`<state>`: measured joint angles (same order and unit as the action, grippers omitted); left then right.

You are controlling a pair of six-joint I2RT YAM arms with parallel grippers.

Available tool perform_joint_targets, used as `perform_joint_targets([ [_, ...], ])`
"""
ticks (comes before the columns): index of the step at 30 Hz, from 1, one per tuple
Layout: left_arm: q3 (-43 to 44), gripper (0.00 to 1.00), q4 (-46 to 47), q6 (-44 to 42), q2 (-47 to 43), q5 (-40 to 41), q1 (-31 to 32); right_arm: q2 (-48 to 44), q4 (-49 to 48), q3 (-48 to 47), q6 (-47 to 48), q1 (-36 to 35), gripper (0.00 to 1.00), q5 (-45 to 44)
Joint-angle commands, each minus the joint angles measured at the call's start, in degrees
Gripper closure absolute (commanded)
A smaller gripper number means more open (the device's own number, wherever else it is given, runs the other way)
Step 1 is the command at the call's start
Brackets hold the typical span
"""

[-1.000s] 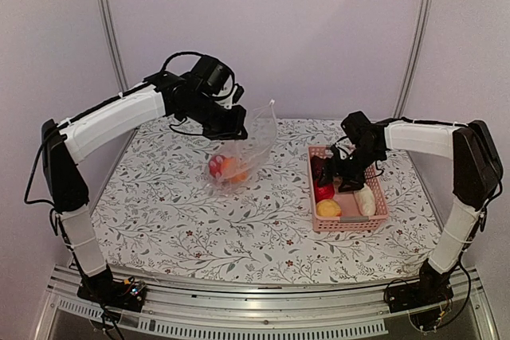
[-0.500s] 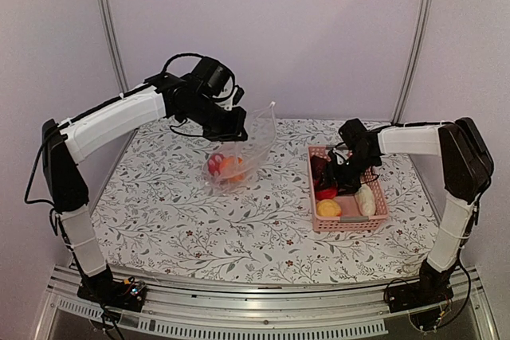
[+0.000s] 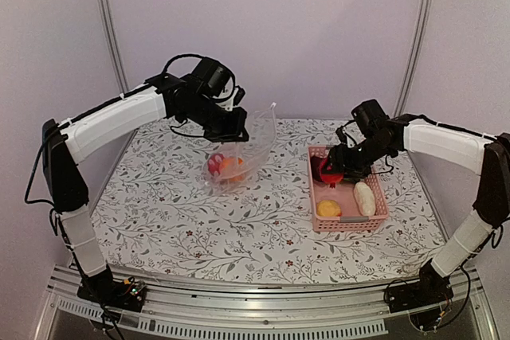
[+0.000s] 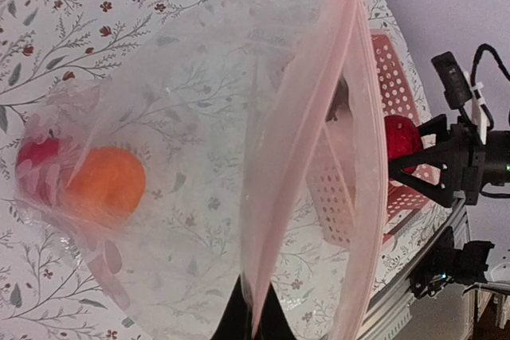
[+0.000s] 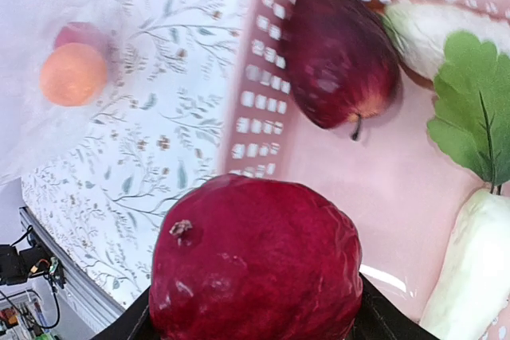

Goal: Place the food in the zip-top bag and seal the zipper
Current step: Pick up the fake vegetable from the bin, then place the fake vegetable in the zipper food storage bag.

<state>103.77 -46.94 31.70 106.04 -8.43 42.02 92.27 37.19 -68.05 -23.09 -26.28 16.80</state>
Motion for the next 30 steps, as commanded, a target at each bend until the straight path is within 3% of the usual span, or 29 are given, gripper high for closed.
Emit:
perform_joint_targets([
  [1, 0.51, 1.0, 1.15, 0.39, 0.62, -0.74, 0.58, -6.56, -1.67, -7.2, 0.14, -5.39, 0.56, 0.14],
  [10, 0.97, 1.0, 1.66, 0.58, 1.6, -1.46, 0.94, -4.41, -13.48, -16.29, -5.06, -11.84, 0.59, 8.39],
  [21, 0.68, 1.0, 1.73, 0.03, 0.33, -0.93, 0.98, 6.58, -13.02, -25.06, -8.66, -13.62, 0.56, 8.81],
  [26, -0.75, 1.0, 2.73, -0.63, -0.24, -1.64, 1.01, 9.64, -10.19, -27.6, -9.07, -13.68, 0.44, 10.04],
  [30, -1.21, 1.0, 4.15, -1.21, -0.56, -3.52, 0.95, 10.95, -7.3, -29.35, -8.86, -13.77, 0.25, 9.58],
])
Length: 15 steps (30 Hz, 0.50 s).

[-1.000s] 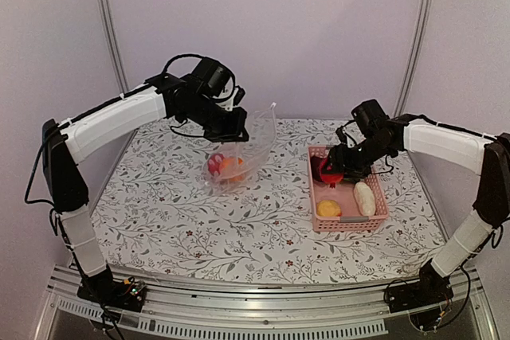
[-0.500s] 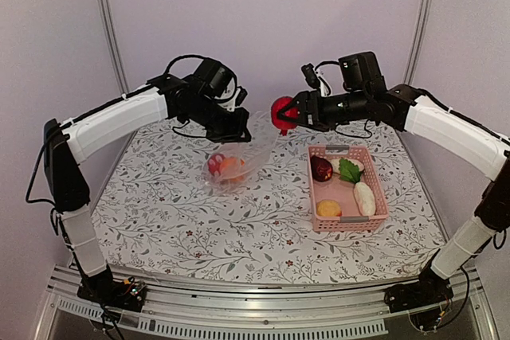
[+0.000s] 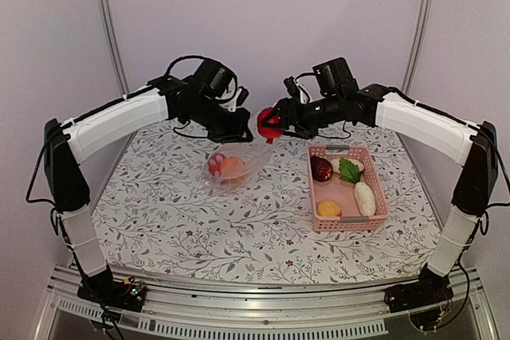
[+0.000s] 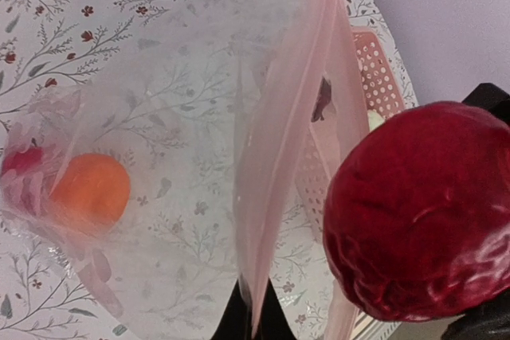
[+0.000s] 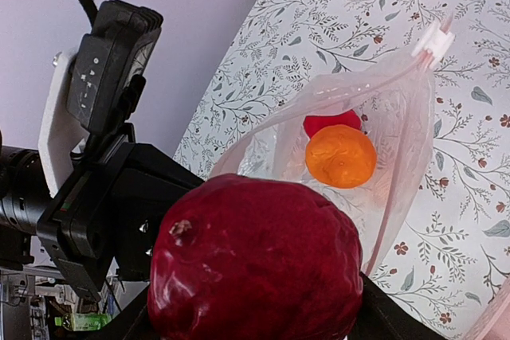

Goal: Place the food in the zip-top bag and seal the zipper
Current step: Place the fake vegetable in the zipper food storage bag.

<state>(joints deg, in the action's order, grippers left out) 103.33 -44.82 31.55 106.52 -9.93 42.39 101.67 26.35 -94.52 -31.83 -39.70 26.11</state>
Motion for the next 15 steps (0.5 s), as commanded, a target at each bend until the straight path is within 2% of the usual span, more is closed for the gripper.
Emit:
perform_joint_targets([
  [1, -0.63, 1.0, 2.21, -1.12, -1.05, -2.36, 0.56, 1.88, 4.07, -3.29, 0.17, -0.37, 0.23, 0.26],
  [15, -0.53, 1.0, 1.53, -1.64, -1.5, -2.31, -0.51, -4.67, 8.23, -3.53, 1.85, 0.24, 0.2, -5.71],
])
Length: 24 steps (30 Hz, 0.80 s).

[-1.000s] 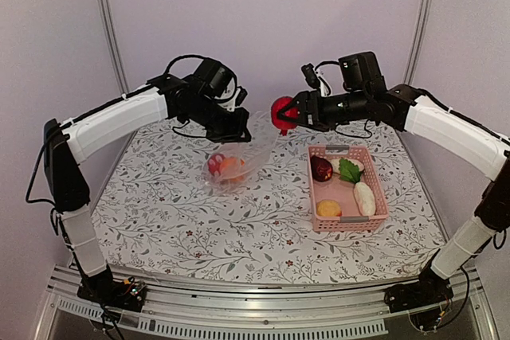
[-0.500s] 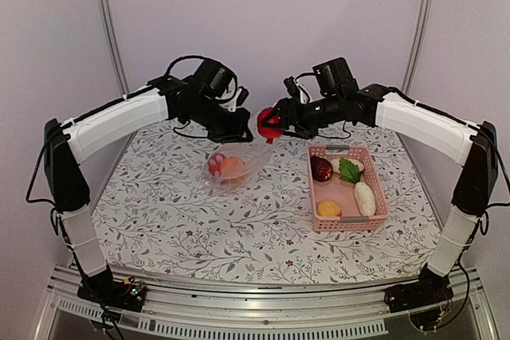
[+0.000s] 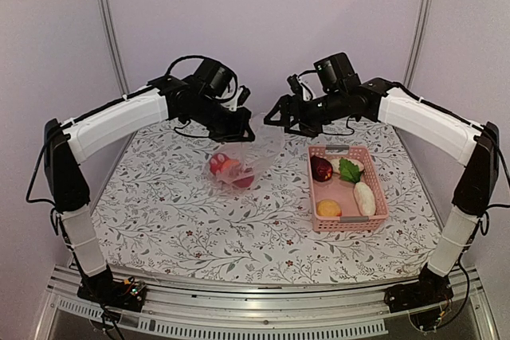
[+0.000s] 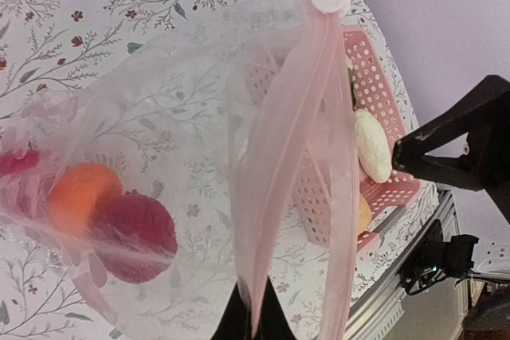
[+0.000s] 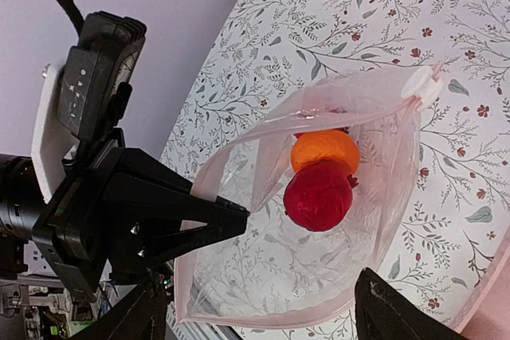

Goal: Place the food in the zip-top bag and seal the zipper
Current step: Place the fake vegetable in the zipper food storage bag, then adjust the zipper food storage bag at the center of the board.

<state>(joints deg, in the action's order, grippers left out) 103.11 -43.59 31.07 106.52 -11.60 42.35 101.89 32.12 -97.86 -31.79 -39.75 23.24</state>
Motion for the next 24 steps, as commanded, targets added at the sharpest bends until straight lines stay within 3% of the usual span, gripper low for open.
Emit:
perform_joint_targets([
  [1, 0.09, 1.0, -0.44, -1.25, -1.82, -0.85, -0.68, -5.72, 2.62, 0.57, 2.1, 0.73, 0.2, -3.06],
  [5, 5.36, 1.0, -5.8, -2.08, -3.09, 2.39, -1.03, -10.08, 3.26, 4.25, 2.5, 3.53, 0.2, -4.8],
  [7, 1.6, 1.0, -6.04, -3.51, -4.12, 7.08, -1.58, -12.71, 3.81, 5.66, 3.14, 3.99, 0.2, -6.72],
  [9, 6.75, 1.0, -11.89, -2.65, -1.26, 4.35, -2.42, -13.15, 5.29, 4.9, 4.28, 3.98, 0.22, -7.01],
  [14, 16.94, 1.0, -18.46, -3.88, 3.65, 5.8, 0.78, -7.52, 11.39, -3.15, 6.04, 2.24, 0.33, -5.51],
  [24, 18.58, 1.0, -18.43, -3.53, 5.35, 5.66, 0.97, 2.26, 11.82, -7.73, 5.54, 1.15, 0.3, -3.08],
])
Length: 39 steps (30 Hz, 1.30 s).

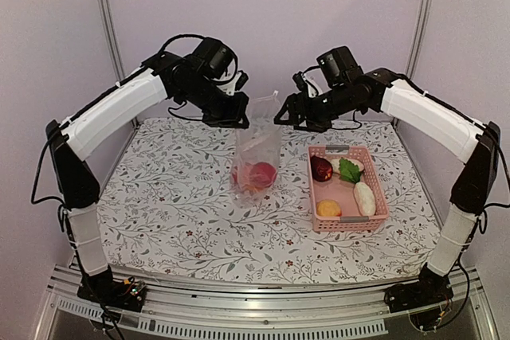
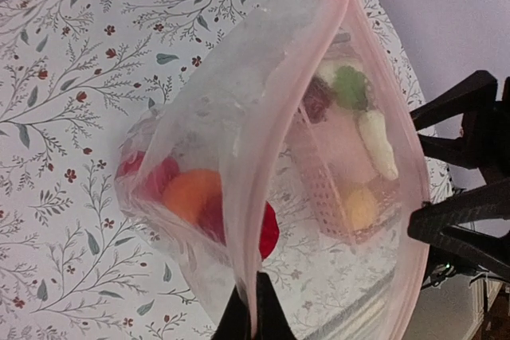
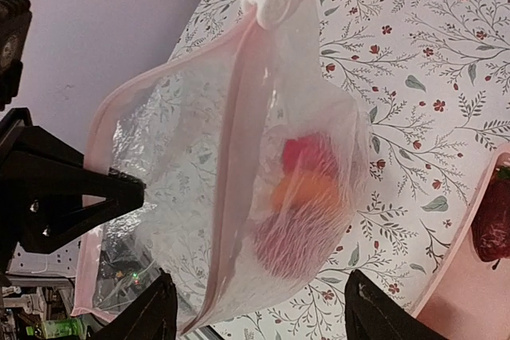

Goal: Place the food in the zip-top bag and seal the zipper
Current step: Adjust the zipper food storage bag at the center of the board.

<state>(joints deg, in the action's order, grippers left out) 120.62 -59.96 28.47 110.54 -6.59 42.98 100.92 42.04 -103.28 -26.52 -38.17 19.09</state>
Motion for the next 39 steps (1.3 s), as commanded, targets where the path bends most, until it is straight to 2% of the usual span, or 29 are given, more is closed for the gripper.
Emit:
perform_joint_targets([
  [1, 0.97, 1.0, -2.08, -0.85, 1.36, 0.7, 0.39, 3.79, 1.87, -3.28, 0.04, -0.6, 0.29, 1.02],
  [5, 0.55, 0.96, -1.68, -0.8, 1.5, 0.65, 0.88, 6.13, 4.3, -8.04, -0.49, -1.06, 0.32, -2.4],
  [8, 0.71, 0.86, -1.55, -0.44, 1.91, 0.92, 1.54, 8.69, 7.74, -11.54, -1.05, -1.11, 0.45, -5.45],
  [10, 0.8, 0.77, -1.86, 0.11, 2.15, 1.08, 2.19, 10.49, 9.93, -13.62, -1.08, -1.11, 0.68, -6.99],
  [13, 0.37, 0.72, -2.7, 2.0, 2.87, 1.68, 3.21, 10.81, 9.84, -13.26, -1.9, -1.23, 0.98, -7.25],
  [20, 1.64, 0.74, -7.83, 4.01, 2.75, 6.32, 7.11, 8.22, 9.02, -10.38, -3.63, -1.25, 1.0, -9.71],
  [24, 1.61, 0.82, -10.48, 5.35, 1.59, 8.8, 8.89, 7.02, 8.58, -8.77, -4.05, -1.26, 1.0, -10.28],
  [29, 1.02, 1.0, -11.71, 7.45, -0.03, 15.68, 9.32, 7.26, 9.85, -8.73, -3.27, -1.21, 1.0, -9.35],
  [33, 0.81, 1.0, -10.89, 8.18, -0.33, 20.01, 7.98, 6.47, 12.61, -8.09, -1.66, -1.2, 1.0, -10.38],
  [39, 2.28, 1.0, -9.66, 7.35, -0.15, 21.61, 6.62, 3.33, 14.24, -3.61, -0.23, -0.58, 1.0, -11.21],
])
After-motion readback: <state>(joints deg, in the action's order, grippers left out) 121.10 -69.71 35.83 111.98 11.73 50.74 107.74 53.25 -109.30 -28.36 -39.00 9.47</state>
